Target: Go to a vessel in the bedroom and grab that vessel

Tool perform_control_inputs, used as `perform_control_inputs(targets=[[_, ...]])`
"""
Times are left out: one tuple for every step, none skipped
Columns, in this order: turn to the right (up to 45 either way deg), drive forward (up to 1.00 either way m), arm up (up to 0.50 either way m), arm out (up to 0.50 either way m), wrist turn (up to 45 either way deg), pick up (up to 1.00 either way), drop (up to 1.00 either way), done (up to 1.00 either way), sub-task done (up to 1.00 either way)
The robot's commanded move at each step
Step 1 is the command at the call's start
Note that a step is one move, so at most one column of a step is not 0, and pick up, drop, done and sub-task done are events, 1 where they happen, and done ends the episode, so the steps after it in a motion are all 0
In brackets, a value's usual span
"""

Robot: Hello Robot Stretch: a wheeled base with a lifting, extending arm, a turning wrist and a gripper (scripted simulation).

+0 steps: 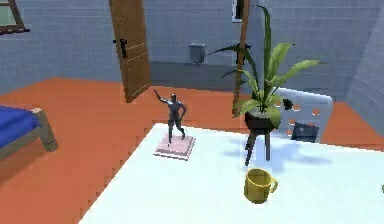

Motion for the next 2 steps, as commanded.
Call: perform_control_inputs(targets=[[-45.0,0.00,0.00,0.00,0.0,0.00,0.00,0.00,0.00],[-18.0,0.00,0.00,0.00,0.0,0.00,0.00,0.00,0.00]])
